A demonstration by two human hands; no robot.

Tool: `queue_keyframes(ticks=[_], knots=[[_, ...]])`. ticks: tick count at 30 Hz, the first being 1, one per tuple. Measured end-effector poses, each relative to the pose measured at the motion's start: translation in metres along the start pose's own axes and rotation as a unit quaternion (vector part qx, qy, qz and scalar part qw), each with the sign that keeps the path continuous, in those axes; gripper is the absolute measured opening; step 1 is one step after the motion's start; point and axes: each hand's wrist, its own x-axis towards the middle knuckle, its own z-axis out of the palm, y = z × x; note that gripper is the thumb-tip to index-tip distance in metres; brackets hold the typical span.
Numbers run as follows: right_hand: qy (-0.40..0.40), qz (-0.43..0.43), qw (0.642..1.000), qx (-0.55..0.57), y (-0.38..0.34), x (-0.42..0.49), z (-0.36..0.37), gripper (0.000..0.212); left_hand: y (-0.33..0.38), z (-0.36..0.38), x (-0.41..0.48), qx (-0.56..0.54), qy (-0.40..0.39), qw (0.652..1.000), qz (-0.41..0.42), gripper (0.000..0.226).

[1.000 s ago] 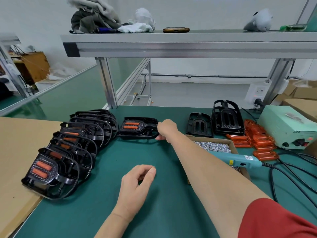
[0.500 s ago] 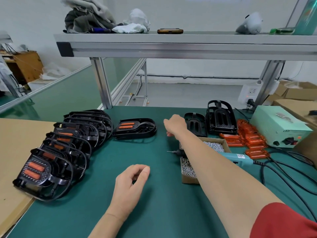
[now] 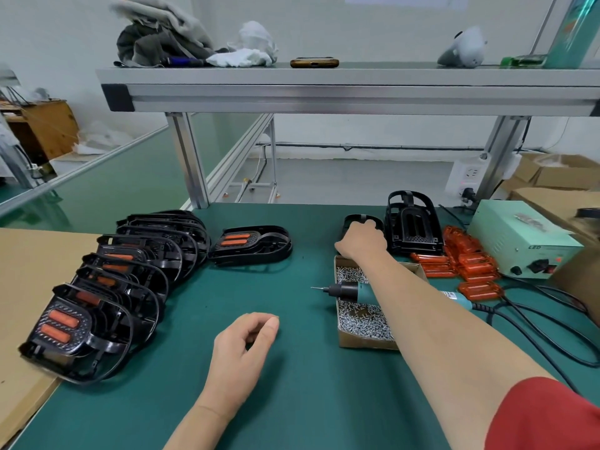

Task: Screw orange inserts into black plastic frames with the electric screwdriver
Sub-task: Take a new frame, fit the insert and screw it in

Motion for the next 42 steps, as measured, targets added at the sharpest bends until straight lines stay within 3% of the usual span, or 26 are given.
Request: queue_keyframes(ticks=[11, 18, 31, 34, 37, 42], knots=[[0.020, -0.013, 0.999, -0.027, -0.002, -0.003, -0.001, 0.047, -0.001, 0.001, 0.001, 0.000, 0.002, 1.000, 0.001, 0.015], [0.005, 0.010, 0.999, 0.031, -0.002, -0.002, -0.001, 0.058, 0.000, 0.001, 0.001, -0.001, 0.000, 1.000, 0.001, 0.015], [0.074, -0.023, 0.991, 0.107, -0.007, -0.018, -0.020, 0.054, 0.003, 0.000, 0.000, -0.009, -0.003, 1.000, -0.011, 0.016], [0.075, -0.032, 0.974, 0.211, -0.012, -0.029, -0.034, 0.053, 0.003, 0.000, -0.001, -0.009, -0.002, 1.000, -0.007, 0.016], [0.099, -0.058, 0.933, 0.341, -0.015, -0.049, -0.041, 0.038, 0.003, -0.001, -0.001, -0.003, -0.001, 1.000, -0.001, 0.017], [0.112, -0.097, 0.873, 0.465, -0.010, -0.095, -0.041, 0.038, 0.000, 0.000, 0.000, -0.002, -0.001, 1.000, 0.004, 0.017]])
